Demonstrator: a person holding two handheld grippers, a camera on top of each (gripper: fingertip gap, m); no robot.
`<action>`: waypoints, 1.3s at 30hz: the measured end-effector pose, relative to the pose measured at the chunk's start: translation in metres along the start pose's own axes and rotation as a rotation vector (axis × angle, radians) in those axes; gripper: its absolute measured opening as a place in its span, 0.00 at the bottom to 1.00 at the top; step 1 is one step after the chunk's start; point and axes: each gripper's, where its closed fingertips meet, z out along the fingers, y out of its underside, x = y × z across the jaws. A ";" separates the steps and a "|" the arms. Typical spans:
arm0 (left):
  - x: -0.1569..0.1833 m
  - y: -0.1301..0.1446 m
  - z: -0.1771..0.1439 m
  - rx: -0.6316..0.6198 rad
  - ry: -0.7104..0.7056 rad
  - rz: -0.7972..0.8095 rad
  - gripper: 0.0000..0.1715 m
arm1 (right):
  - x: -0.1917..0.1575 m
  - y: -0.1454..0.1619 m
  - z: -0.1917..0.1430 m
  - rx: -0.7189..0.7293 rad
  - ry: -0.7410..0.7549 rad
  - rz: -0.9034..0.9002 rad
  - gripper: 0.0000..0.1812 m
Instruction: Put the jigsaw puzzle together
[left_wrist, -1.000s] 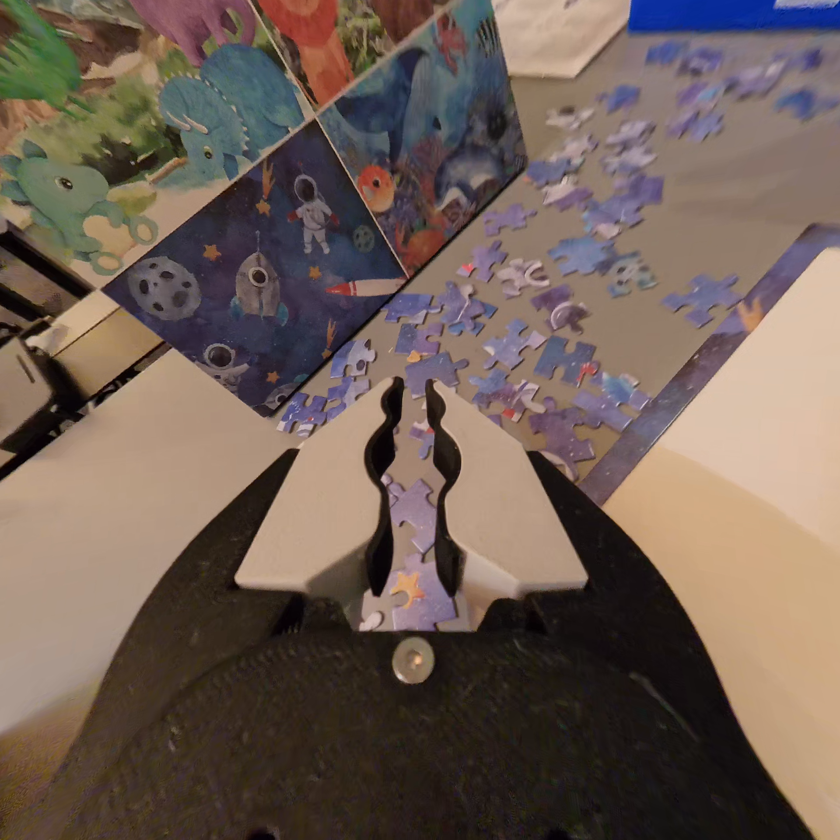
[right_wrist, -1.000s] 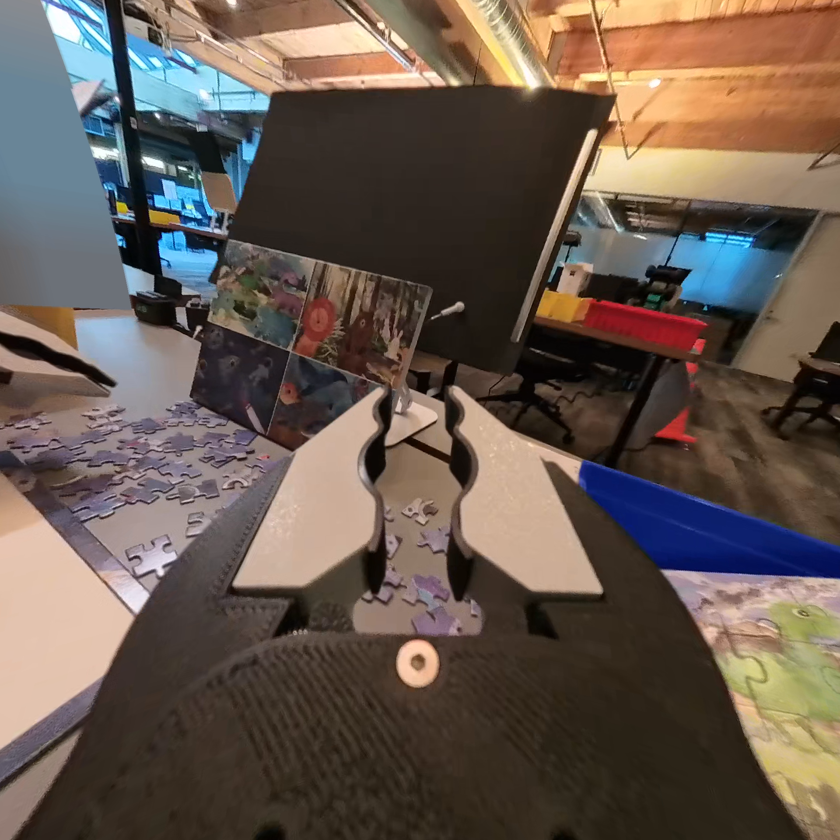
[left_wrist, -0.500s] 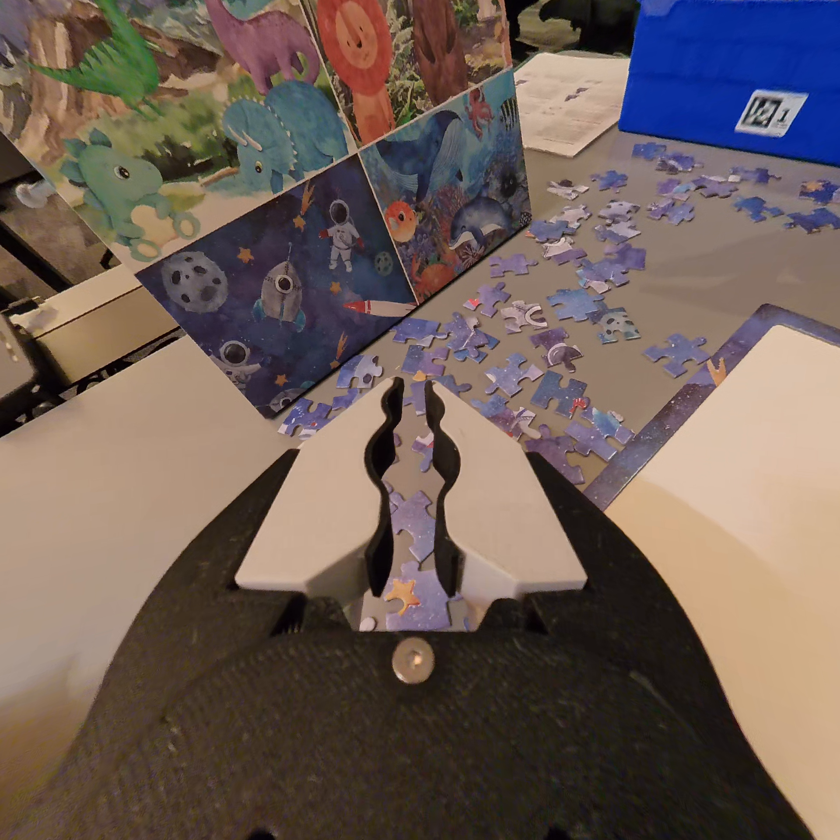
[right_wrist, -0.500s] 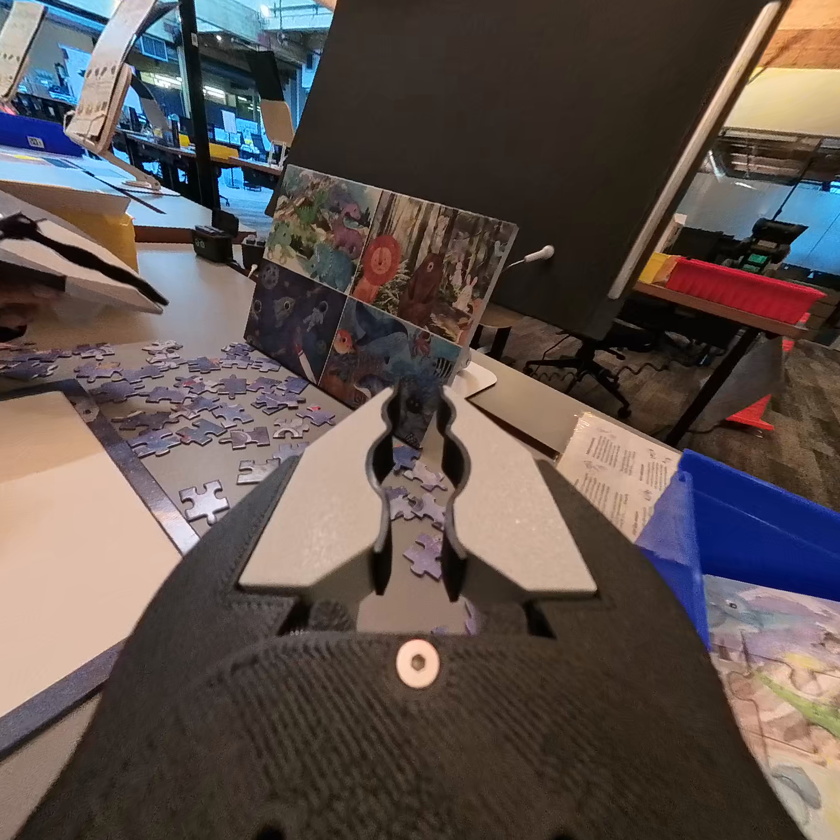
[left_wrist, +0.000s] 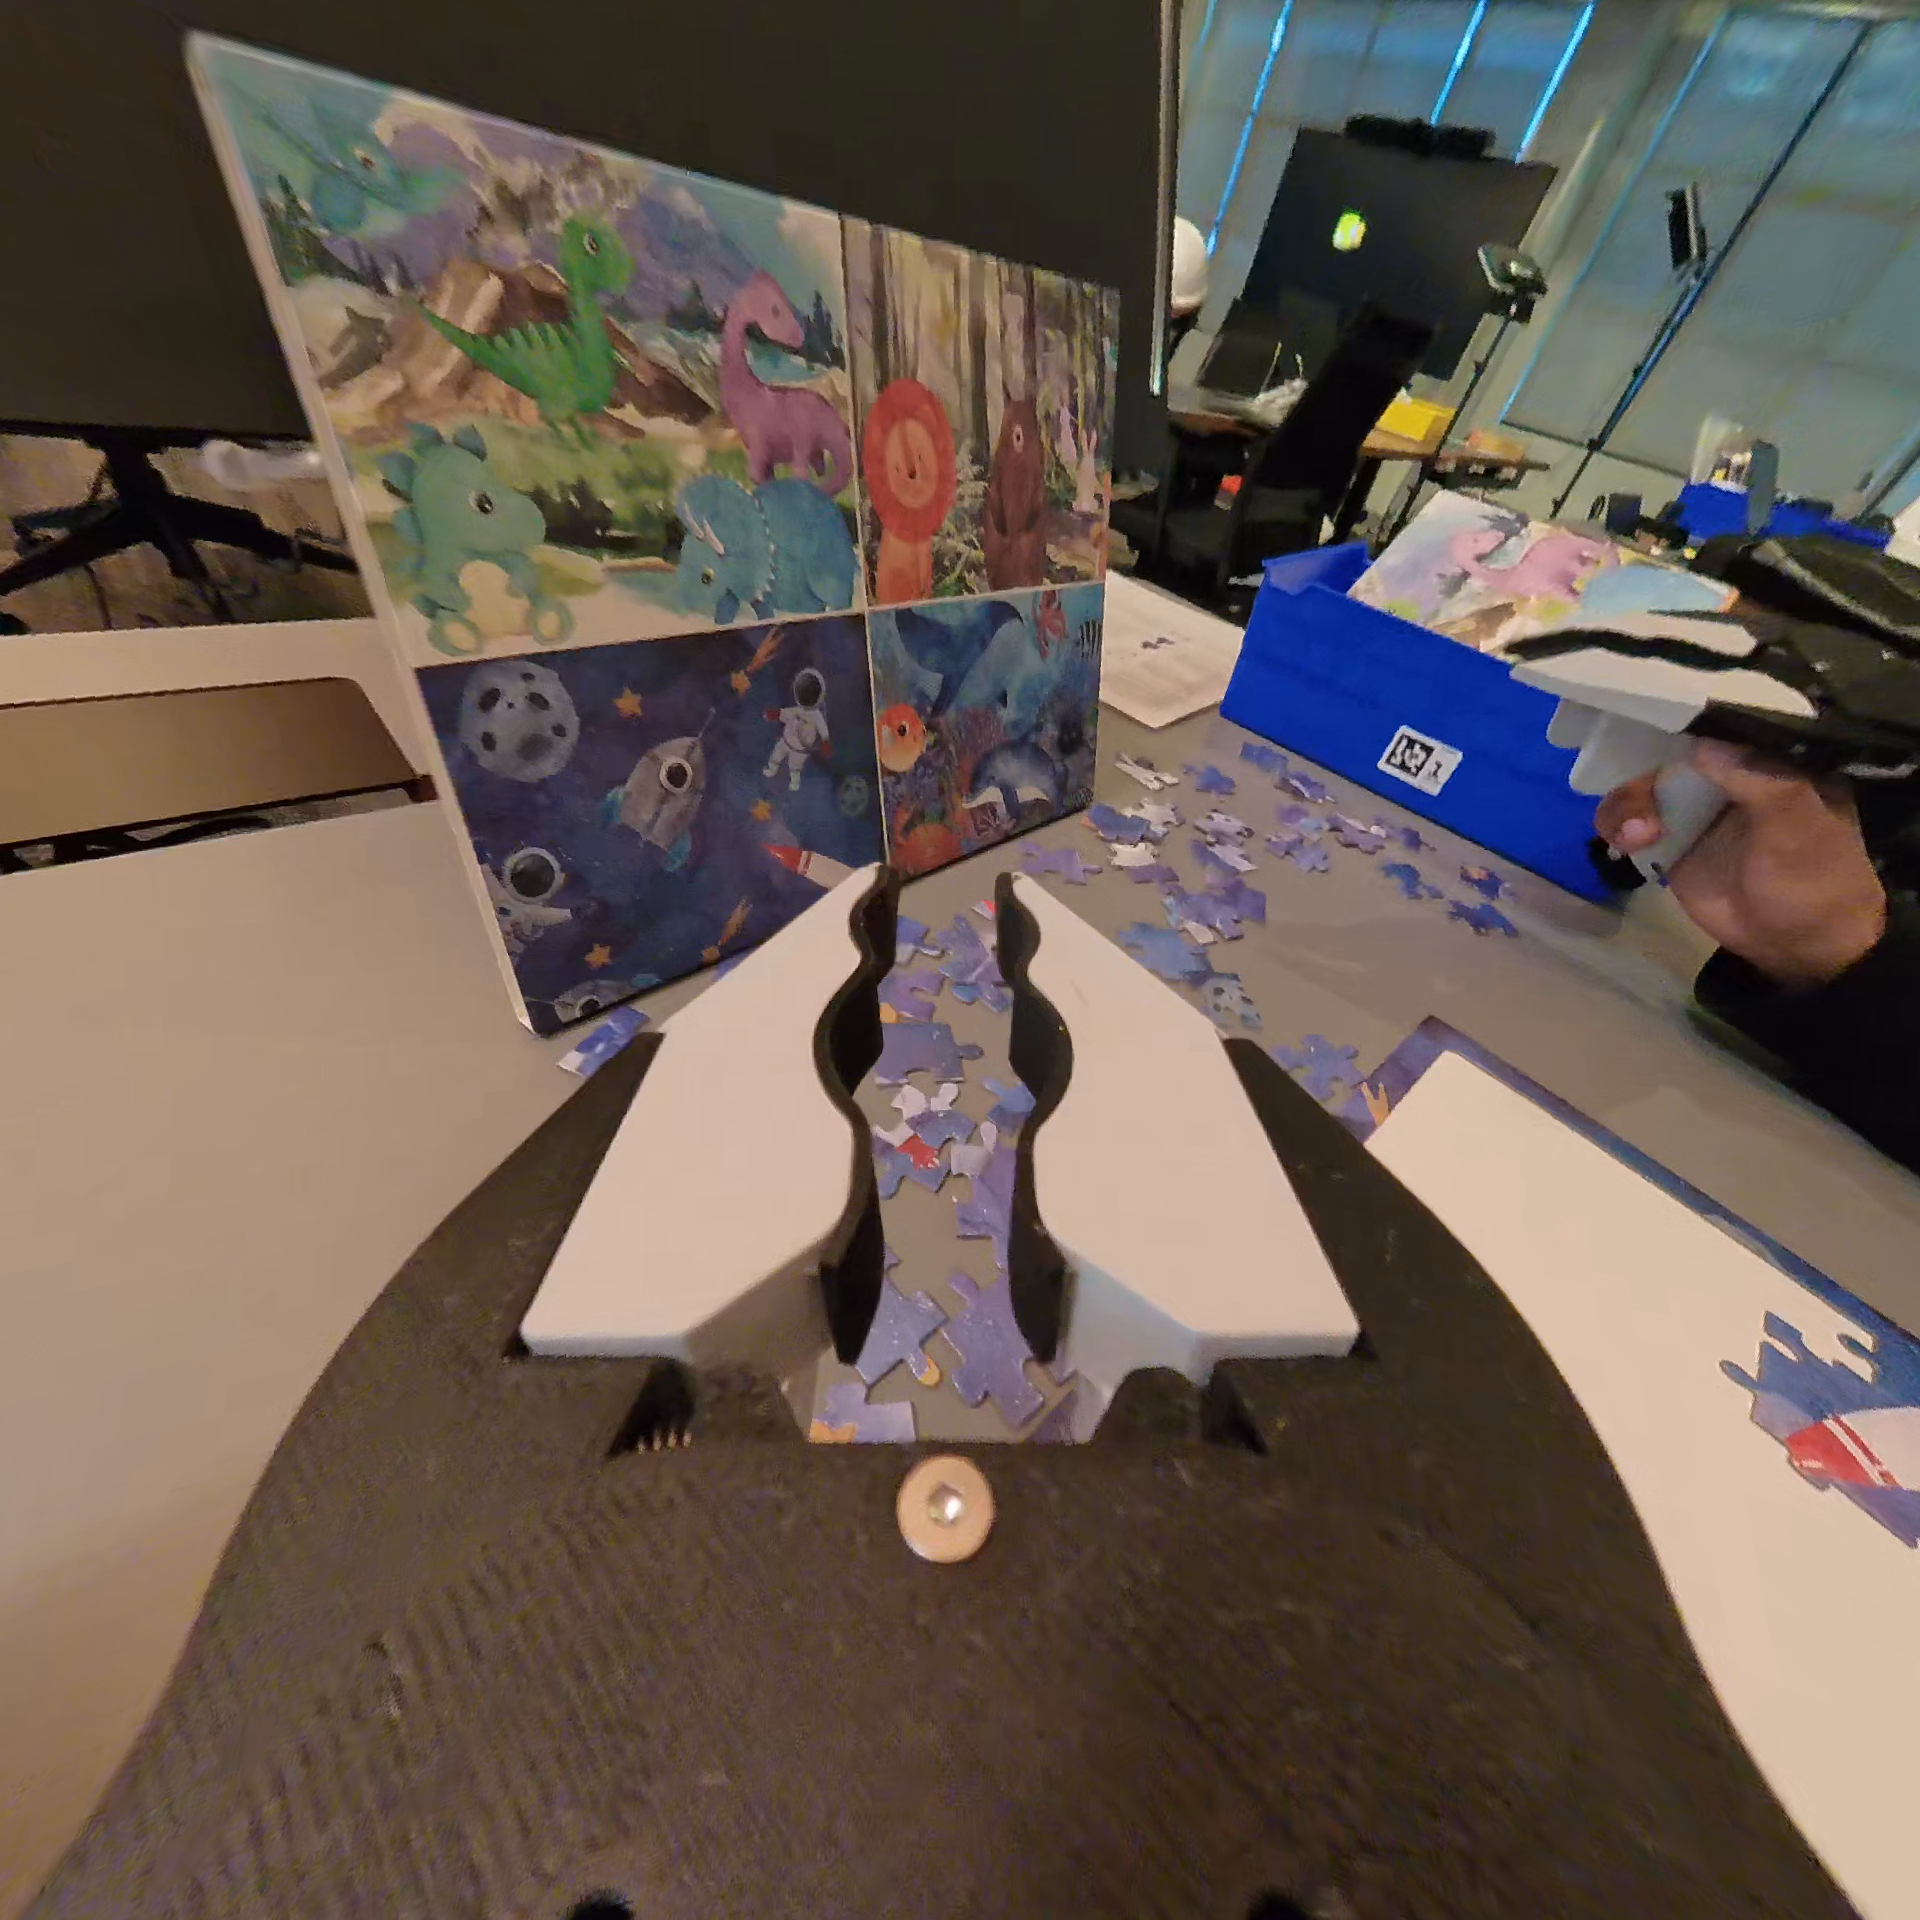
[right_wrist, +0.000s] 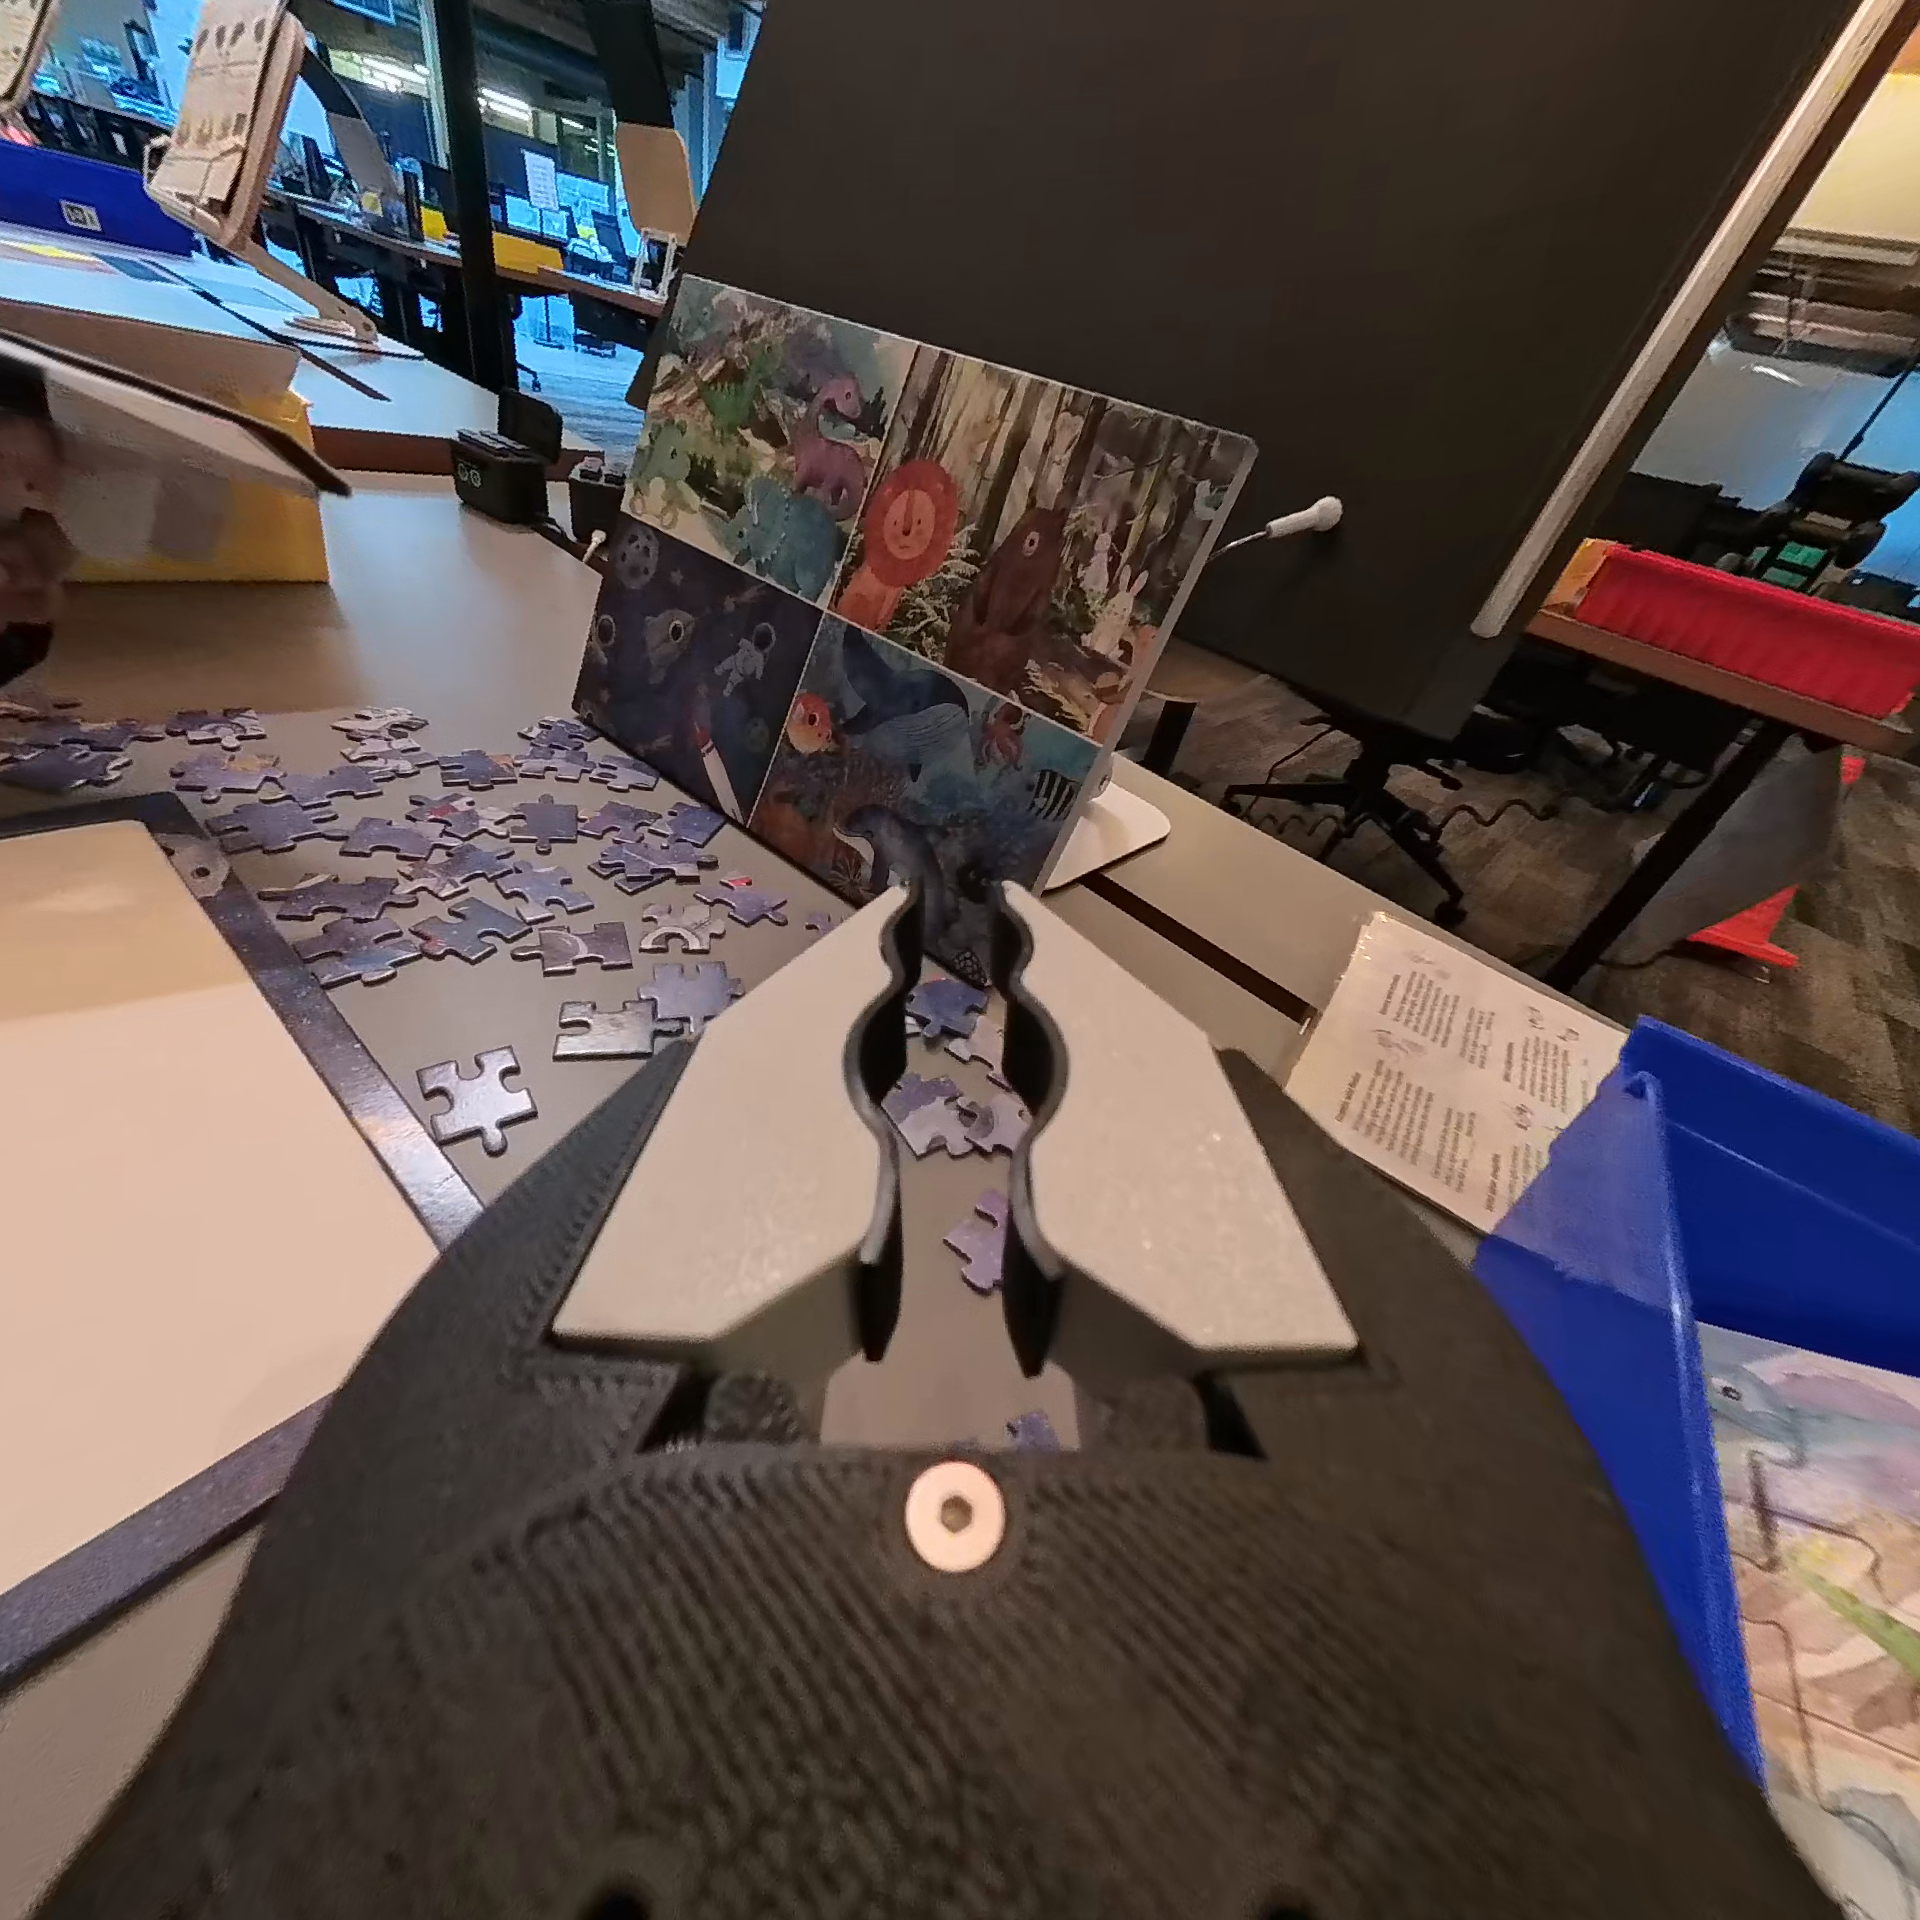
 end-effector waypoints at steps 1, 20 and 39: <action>0.002 0.004 0.002 -0.022 0.007 0.003 0.10 | 0.000 0.000 0.000 0.000 -0.002 0.004 0.05; -0.012 -0.001 -0.005 -0.034 -0.121 0.148 0.05 | -0.002 0.003 0.002 -0.015 -0.007 -0.003 0.05; -0.021 0.005 -0.008 -0.092 -0.190 0.235 0.00 | 0.003 0.009 0.003 -0.028 -0.007 0.022 0.05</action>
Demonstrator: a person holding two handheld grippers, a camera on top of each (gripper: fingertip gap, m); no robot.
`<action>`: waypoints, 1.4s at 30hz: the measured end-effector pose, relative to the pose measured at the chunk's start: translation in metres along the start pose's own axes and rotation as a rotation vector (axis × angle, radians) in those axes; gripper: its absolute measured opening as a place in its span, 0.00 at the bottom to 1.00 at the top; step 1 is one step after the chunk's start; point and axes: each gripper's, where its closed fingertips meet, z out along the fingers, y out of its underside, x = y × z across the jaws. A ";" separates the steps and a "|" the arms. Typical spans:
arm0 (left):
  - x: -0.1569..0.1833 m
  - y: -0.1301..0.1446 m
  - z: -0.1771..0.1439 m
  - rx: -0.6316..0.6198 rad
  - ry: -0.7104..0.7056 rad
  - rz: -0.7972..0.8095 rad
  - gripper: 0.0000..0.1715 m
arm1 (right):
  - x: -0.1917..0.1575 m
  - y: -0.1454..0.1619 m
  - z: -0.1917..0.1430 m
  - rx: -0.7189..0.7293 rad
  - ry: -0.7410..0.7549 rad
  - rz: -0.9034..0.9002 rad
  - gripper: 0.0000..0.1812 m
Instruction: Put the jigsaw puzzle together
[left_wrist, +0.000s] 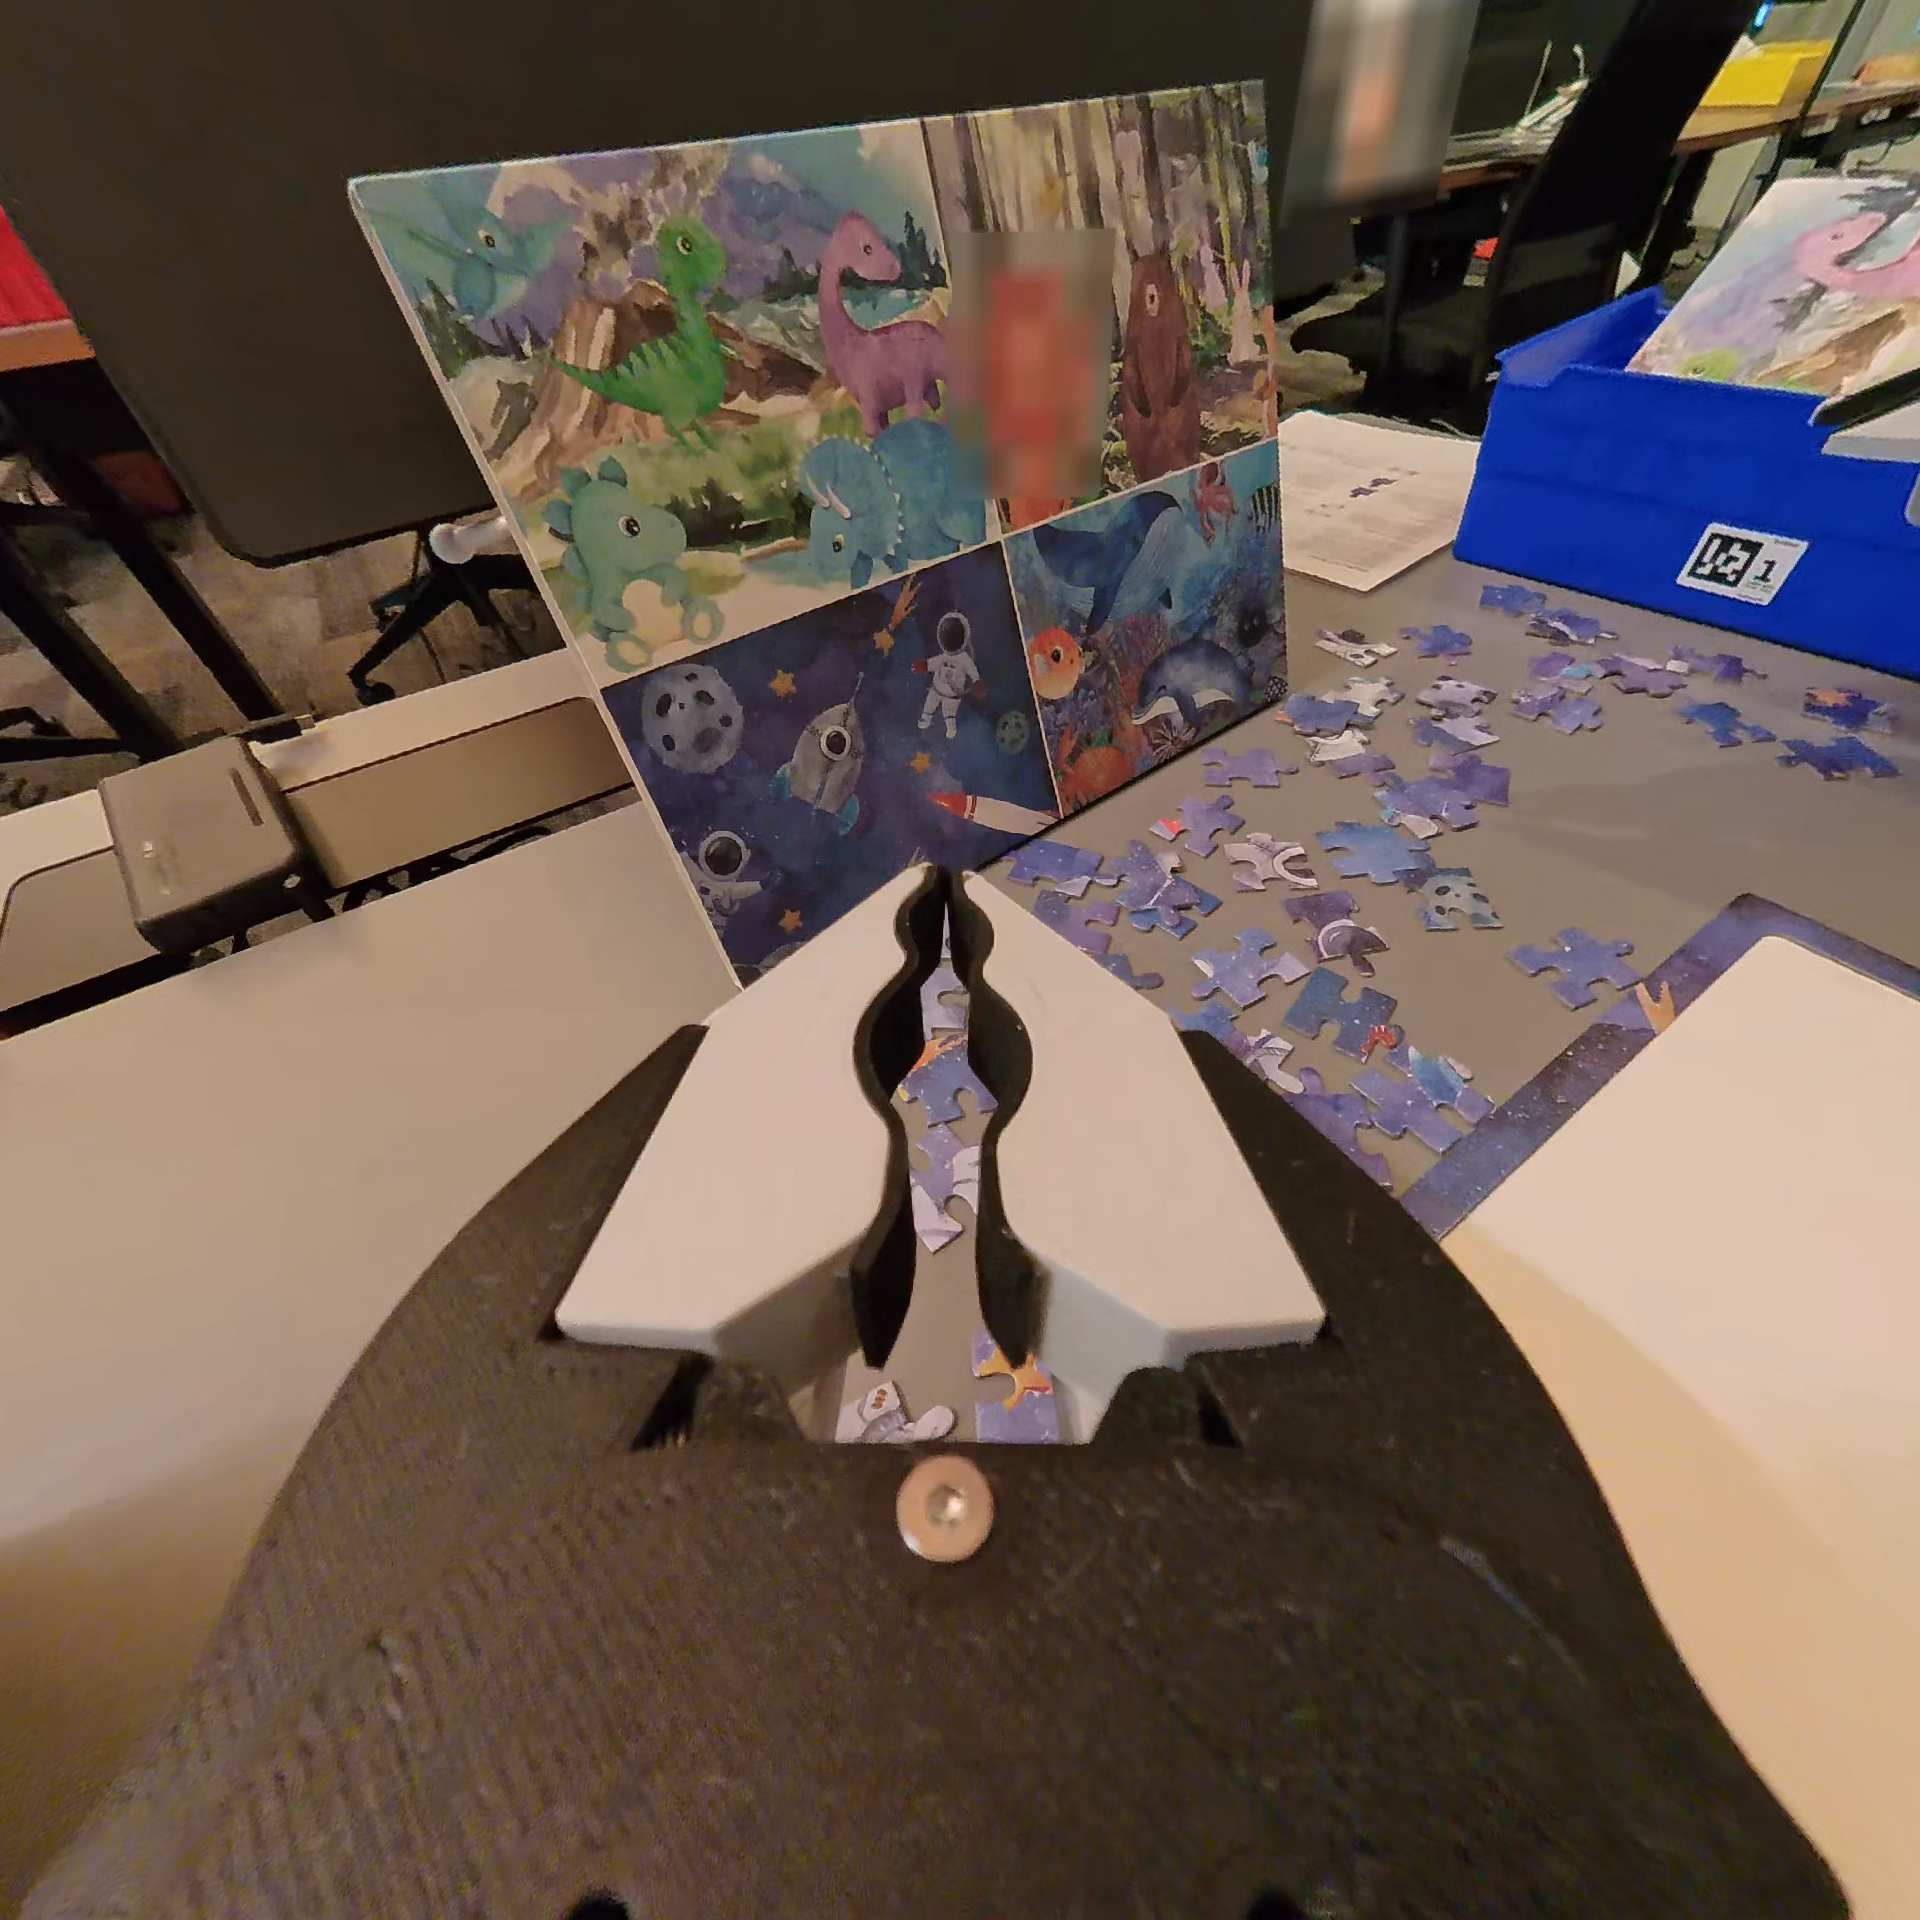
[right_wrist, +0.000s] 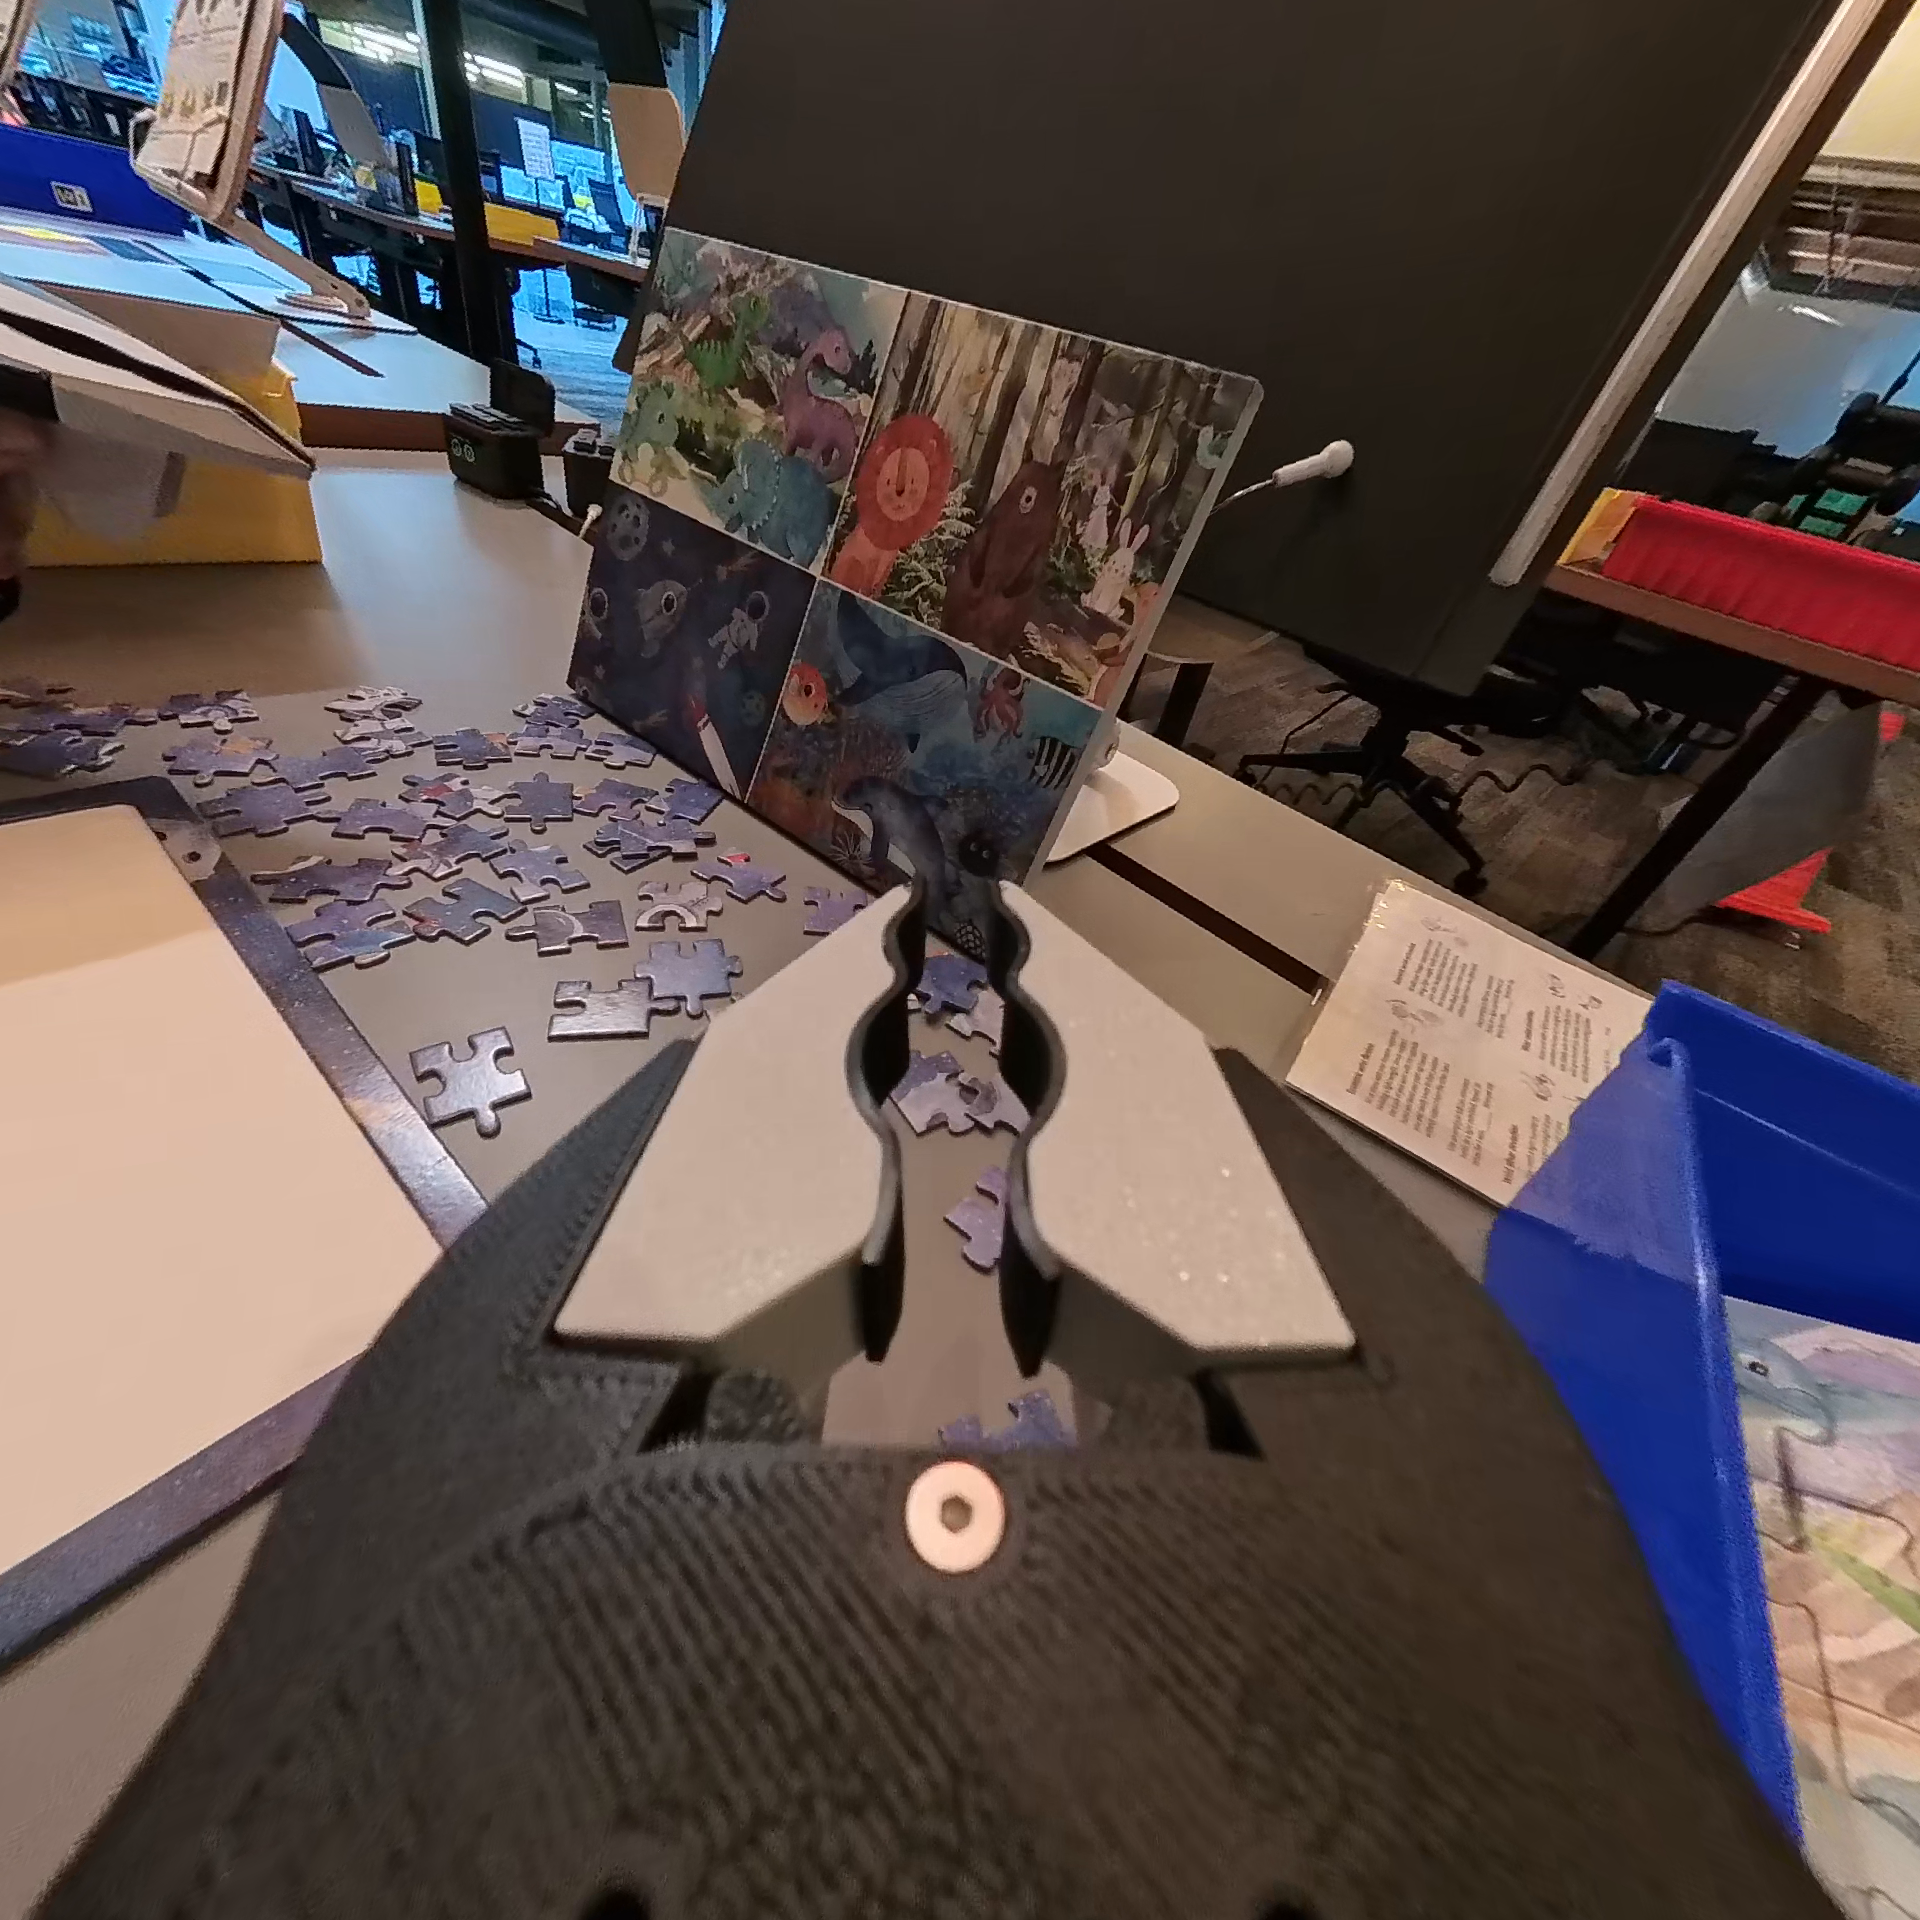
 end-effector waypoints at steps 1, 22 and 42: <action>0.000 0.000 0.000 -0.001 -0.002 0.004 0.00 | 0.000 0.000 0.000 -0.001 -0.001 0.001 0.05; 0.008 0.003 0.005 -0.020 0.009 0.028 0.00 | -0.003 0.003 0.004 -0.016 -0.011 -0.004 0.05; 0.019 -0.072 -0.053 0.428 -0.211 0.253 0.00 | 0.009 -0.069 -0.042 0.287 0.104 0.029 0.04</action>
